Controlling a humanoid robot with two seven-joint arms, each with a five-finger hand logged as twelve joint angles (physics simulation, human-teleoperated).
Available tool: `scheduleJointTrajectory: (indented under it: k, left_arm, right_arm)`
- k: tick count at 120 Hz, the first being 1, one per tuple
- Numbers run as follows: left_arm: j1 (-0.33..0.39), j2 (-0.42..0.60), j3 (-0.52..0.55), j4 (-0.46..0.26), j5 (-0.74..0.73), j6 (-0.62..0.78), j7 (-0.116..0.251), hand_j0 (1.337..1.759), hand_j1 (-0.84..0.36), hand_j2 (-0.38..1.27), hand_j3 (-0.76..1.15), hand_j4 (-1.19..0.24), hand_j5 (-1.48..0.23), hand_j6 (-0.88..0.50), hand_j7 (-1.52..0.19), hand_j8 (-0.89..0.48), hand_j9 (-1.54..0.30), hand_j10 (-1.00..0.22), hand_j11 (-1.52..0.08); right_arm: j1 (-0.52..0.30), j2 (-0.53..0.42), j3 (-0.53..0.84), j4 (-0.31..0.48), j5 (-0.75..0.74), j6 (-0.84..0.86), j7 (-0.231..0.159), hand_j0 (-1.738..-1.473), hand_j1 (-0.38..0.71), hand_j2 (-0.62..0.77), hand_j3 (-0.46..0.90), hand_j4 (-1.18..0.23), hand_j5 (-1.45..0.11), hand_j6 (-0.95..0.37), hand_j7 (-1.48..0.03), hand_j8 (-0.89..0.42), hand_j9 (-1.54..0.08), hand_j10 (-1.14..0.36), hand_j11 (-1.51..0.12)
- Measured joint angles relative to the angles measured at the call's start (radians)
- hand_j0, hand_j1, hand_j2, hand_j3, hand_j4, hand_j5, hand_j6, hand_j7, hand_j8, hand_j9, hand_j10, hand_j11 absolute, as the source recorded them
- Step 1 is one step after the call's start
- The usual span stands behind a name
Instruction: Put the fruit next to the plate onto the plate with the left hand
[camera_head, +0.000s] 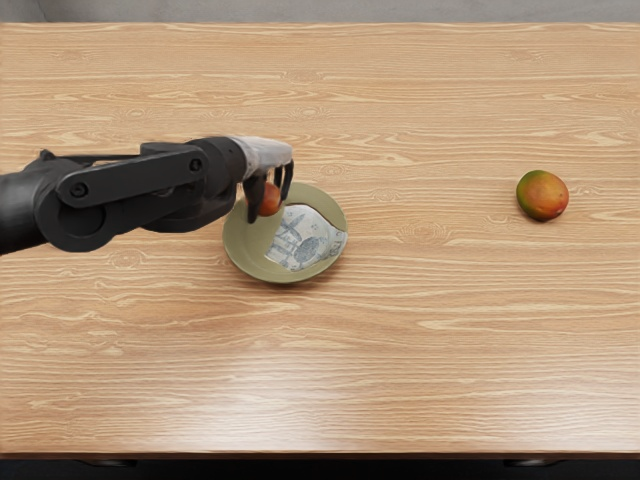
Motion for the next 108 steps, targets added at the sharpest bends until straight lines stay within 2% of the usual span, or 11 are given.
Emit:
scheduleJointTrajectory:
  k: [18,28,39,50,66,83,98,108]
  left_arm:
    - [0.012,-0.043,0.003,-0.001,-0.013,-0.002,0.000,1.656,-0.43,0.80,0.00,-0.72,-1.09,-0.41,-1.03,-0.49,-1.02,-0.77,-1.03]
    - [0.024,-0.047,0.007,0.000,-0.012,0.000,0.000,1.656,-0.41,0.73,0.00,-0.72,-1.08,-0.42,-1.03,-0.49,-1.03,-0.77,-1.03]
    - [0.032,-0.049,0.009,0.000,-0.011,0.001,0.000,1.656,-0.40,0.72,0.00,-0.72,-1.06,-0.42,-1.02,-0.49,-1.01,-0.76,-1.01]
    - [0.037,-0.049,0.010,0.002,-0.007,0.002,0.000,1.657,-0.37,0.58,0.00,-0.71,-0.96,-0.43,-0.93,-0.49,-0.92,-0.69,-0.92]
    - [0.034,-0.049,0.009,0.000,-0.020,0.007,0.000,1.657,-0.18,0.33,0.00,-0.50,-0.67,-0.35,-0.65,-0.39,-0.64,-0.49,-0.65]
    - [0.028,-0.036,0.004,-0.026,-0.065,0.006,0.000,1.658,-0.06,0.19,0.00,-0.38,-0.50,-0.30,-0.49,-0.32,-0.49,-0.37,-0.49]
    - [0.022,0.067,-0.039,-0.098,-0.170,0.003,0.000,1.658,-0.01,0.13,0.00,-0.32,-0.42,-0.28,-0.42,-0.29,-0.41,-0.32,-0.41]
    - [0.021,0.179,-0.076,-0.152,-0.342,-0.008,0.000,1.658,0.01,0.10,0.00,-0.30,-0.39,-0.27,-0.39,-0.28,-0.38,-0.30,-0.39]
  right_arm:
    - [0.000,0.000,0.001,0.000,0.000,0.000,0.000,-1.658,-0.31,-0.01,0.00,-0.03,-0.04,-0.03,-0.04,-0.03,-0.04,-0.03,-0.04]
    - [0.000,0.000,0.001,0.000,0.000,0.000,0.000,-1.658,-0.31,-0.01,0.00,-0.03,-0.04,-0.03,-0.04,-0.03,-0.04,-0.03,-0.04]
    - [0.000,0.000,0.001,0.000,0.000,0.000,0.000,-1.658,-0.31,-0.01,0.00,-0.03,-0.04,-0.03,-0.04,-0.03,-0.04,-0.03,-0.04]
    - [0.000,0.000,0.001,0.000,0.000,0.000,0.000,-1.658,-0.31,-0.01,0.00,-0.03,-0.04,-0.03,-0.04,-0.03,-0.04,-0.03,-0.04]
    - [0.000,0.000,0.001,0.000,0.000,0.000,0.000,-1.658,-0.31,-0.01,0.00,-0.03,-0.04,-0.03,-0.04,-0.03,-0.04,-0.03,-0.04]
    - [0.000,0.000,0.001,0.000,0.000,0.000,0.000,-1.658,-0.31,-0.01,0.00,-0.03,-0.04,-0.03,-0.04,-0.03,-0.04,-0.03,-0.04]
    - [0.000,0.000,0.001,0.000,0.000,0.000,0.000,-1.658,-0.31,-0.01,0.00,-0.03,-0.04,-0.03,-0.04,-0.03,-0.04,-0.03,-0.04]
    - [0.000,0.000,0.001,0.000,0.000,0.000,0.000,-1.658,-0.31,-0.01,0.00,-0.03,-0.04,-0.03,-0.04,-0.03,-0.04,-0.03,-0.04]
